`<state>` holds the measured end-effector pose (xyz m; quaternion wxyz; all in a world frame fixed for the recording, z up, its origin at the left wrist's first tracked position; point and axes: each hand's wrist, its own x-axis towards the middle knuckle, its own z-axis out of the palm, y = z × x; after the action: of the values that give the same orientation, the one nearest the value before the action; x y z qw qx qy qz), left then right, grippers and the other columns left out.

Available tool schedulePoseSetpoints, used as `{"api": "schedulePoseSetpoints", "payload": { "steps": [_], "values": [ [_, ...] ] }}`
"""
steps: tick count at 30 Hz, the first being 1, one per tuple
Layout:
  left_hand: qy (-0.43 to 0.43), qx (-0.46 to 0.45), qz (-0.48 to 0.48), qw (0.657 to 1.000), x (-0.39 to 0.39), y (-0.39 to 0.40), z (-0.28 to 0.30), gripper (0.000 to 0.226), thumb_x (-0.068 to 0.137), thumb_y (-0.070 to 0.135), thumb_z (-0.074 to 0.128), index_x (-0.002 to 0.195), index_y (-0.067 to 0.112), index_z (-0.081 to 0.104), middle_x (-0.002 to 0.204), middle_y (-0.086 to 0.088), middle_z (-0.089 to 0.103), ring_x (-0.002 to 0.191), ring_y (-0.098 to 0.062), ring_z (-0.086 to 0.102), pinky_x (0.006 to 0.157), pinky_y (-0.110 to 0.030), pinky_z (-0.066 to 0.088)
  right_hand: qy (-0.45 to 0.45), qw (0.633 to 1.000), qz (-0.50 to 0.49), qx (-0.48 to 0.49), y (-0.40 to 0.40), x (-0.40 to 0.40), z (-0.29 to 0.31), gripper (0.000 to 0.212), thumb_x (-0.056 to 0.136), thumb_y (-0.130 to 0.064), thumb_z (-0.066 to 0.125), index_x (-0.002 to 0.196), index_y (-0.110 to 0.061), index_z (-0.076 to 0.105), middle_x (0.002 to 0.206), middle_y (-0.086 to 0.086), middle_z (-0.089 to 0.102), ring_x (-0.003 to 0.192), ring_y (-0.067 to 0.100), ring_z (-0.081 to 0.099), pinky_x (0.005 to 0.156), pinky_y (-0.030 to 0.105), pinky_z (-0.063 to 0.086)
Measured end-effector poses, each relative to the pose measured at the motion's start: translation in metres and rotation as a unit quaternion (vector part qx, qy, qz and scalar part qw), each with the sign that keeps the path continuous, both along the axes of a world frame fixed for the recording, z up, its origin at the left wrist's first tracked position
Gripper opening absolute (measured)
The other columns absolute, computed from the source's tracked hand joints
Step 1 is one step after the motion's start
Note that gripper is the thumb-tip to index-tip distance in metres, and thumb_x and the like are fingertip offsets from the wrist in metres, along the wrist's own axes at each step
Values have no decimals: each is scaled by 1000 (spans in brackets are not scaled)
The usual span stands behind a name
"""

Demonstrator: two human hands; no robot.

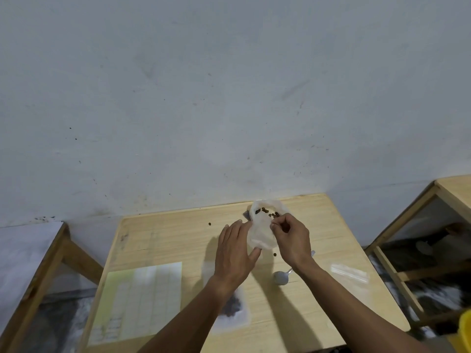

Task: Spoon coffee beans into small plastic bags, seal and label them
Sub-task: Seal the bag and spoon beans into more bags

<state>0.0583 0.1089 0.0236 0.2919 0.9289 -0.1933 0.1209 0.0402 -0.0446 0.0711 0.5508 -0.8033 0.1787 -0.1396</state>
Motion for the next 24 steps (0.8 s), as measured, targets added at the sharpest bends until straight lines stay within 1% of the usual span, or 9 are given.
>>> {"api": "schedulePoseSetpoints", "payload": {
  "steps": [2,4,6,8,11,13,15,20,24],
  "values": [
    [26,-8,-7,1000,2,4,2,57,80,43,69,130,22,51,124,8,58,117,-11,51,112,-38,35,21,999,36,13,-6,1,-1,8,88,-10,66,81,-14,67,77,-4,69,65,0,58,64,16,45],
    [46,-2,-7,999,2,9,3,57,82,49,69,131,26,51,125,12,56,116,-8,49,111,-33,34,33,993,101,48,-13,0,3,7,90,-17,68,85,-13,70,81,-1,71,71,6,62,68,23,49],
    [57,5,-4,998,2,15,2,58,83,51,68,132,28,49,128,14,54,117,-7,48,108,-29,30,51,983,143,100,-24,-1,5,13,93,-24,66,89,-13,72,85,-2,71,74,8,65,68,23,51],
    [73,7,1,997,2,23,1,58,83,51,69,133,28,49,128,14,53,117,-9,49,104,-28,30,71,982,141,100,-39,-2,-3,12,95,-22,63,95,-14,72,87,-1,70,76,11,67,68,22,51],
    [80,4,1,997,5,35,-3,58,82,52,69,131,27,51,126,12,56,114,-9,54,99,-28,33,130,982,129,-43,-65,-4,-36,14,93,-12,60,100,-16,72,88,1,68,80,15,63,71,24,45],
    [81,1,-4,997,5,41,-4,60,80,55,68,130,26,52,123,12,57,112,-8,55,95,-28,34,194,951,159,-180,-80,-8,-62,21,91,-10,58,106,-16,72,96,3,65,90,18,62,74,24,40],
    [82,-9,-10,997,4,46,-4,65,77,64,63,128,25,53,119,13,58,109,-7,55,95,-29,37,235,914,201,-261,-93,-15,-83,29,88,-9,58,113,-17,70,99,5,57,100,26,60,78,26,38],
    [82,-41,-17,996,-4,52,-3,76,70,74,61,125,22,58,114,11,63,100,-5,58,93,-34,45,234,869,252,-356,-103,-28,-107,28,90,-28,61,117,-31,68,98,-1,46,100,26,51,85,34,44],
    [91,-40,-17,995,-5,53,-2,80,67,75,64,125,21,59,115,10,64,99,-6,58,91,-37,49,208,869,244,-378,-101,-30,-109,17,91,-32,59,105,-31,69,98,-3,47,97,21,46,78,31,42]
  ]
}}
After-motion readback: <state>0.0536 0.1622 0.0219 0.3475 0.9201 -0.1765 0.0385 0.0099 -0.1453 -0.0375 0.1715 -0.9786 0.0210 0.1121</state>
